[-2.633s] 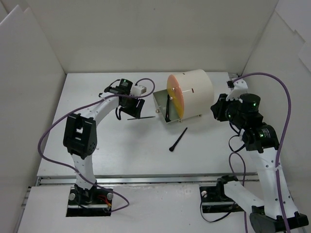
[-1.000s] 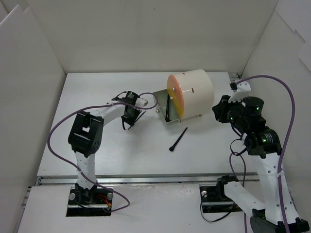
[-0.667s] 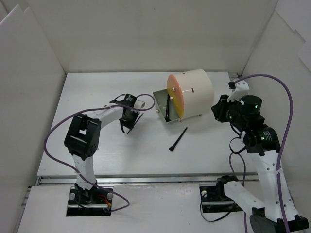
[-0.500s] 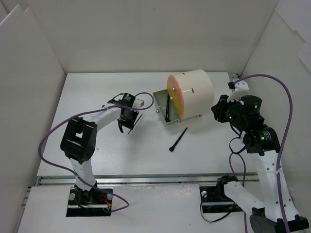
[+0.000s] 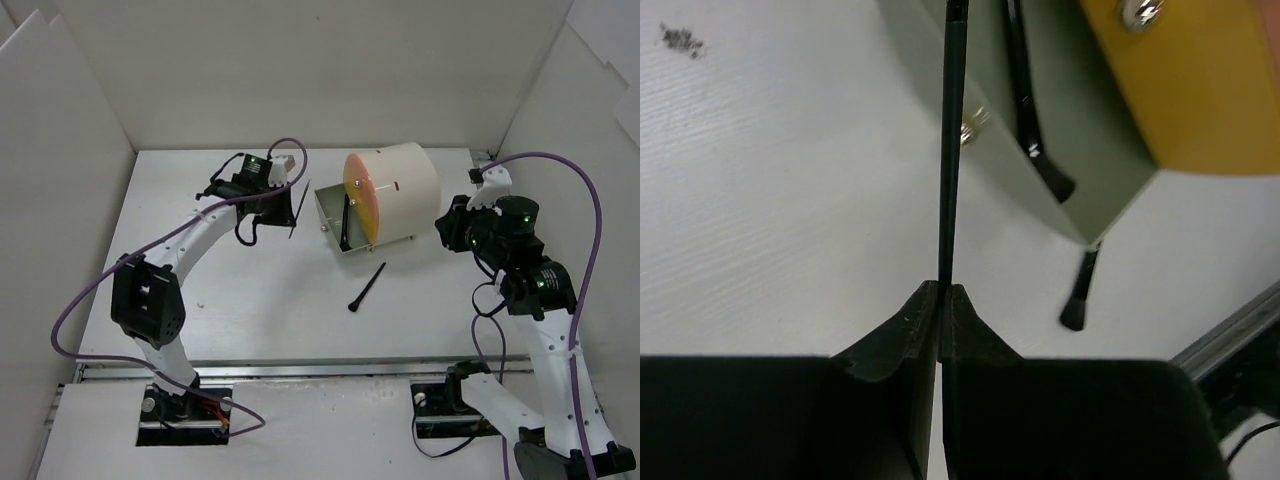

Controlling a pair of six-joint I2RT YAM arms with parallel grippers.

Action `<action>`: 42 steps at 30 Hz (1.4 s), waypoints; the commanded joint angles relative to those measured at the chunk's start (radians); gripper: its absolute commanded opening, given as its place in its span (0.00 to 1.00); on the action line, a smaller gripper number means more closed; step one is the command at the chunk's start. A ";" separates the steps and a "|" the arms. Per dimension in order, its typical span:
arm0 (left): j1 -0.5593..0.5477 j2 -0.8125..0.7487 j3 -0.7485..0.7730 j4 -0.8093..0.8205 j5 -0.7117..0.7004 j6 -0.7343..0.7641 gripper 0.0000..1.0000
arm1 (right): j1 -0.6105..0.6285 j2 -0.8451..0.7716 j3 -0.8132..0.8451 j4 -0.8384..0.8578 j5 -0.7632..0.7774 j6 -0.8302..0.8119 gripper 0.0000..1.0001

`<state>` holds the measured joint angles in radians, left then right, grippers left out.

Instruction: Organize the makeup

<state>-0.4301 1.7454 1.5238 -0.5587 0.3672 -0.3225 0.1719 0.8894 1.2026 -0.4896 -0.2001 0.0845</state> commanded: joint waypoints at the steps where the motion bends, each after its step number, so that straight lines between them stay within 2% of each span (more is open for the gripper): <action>1: 0.008 0.014 0.090 0.130 0.119 -0.252 0.00 | 0.008 0.005 0.025 0.071 -0.013 -0.005 0.17; 7: -0.039 0.121 0.251 0.204 0.073 -0.444 0.00 | 0.005 -0.004 0.017 0.072 -0.012 0.003 0.17; 11: -0.082 0.154 0.253 0.272 0.042 -0.512 0.00 | 0.005 -0.015 0.012 0.071 0.001 0.004 0.17; 19: -0.140 0.226 0.265 0.296 0.001 -0.558 0.01 | 0.006 -0.035 0.000 0.071 0.016 0.008 0.17; 28: -0.151 0.273 0.309 0.269 -0.070 -0.547 0.10 | 0.005 -0.038 -0.005 0.072 0.014 0.001 0.17; 31: -0.151 0.284 0.325 0.256 -0.068 -0.550 0.21 | 0.006 -0.038 -0.001 0.071 0.016 -0.002 0.17; 33: -0.151 0.272 0.319 0.255 -0.067 -0.552 0.31 | 0.005 -0.038 0.000 0.071 0.021 -0.005 0.17; 36: -0.170 0.229 0.296 0.241 -0.068 -0.508 0.38 | 0.003 -0.041 -0.001 0.071 0.022 -0.005 0.18; 40: -0.219 0.140 0.244 0.162 -0.111 -0.362 0.42 | 0.005 -0.044 -0.003 0.071 0.025 -0.011 0.19; 41: -0.234 0.119 0.222 0.145 -0.116 -0.296 0.50 | 0.005 -0.044 -0.005 0.071 0.030 -0.014 0.19; 42: -0.271 0.100 0.195 0.144 -0.141 -0.264 0.53 | 0.005 -0.047 -0.005 0.071 0.031 -0.015 0.19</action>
<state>-0.6224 1.9976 1.7428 -0.3843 0.2726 -0.7364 0.1719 0.8513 1.2022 -0.4892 -0.1913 0.0826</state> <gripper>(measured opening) 0.506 0.191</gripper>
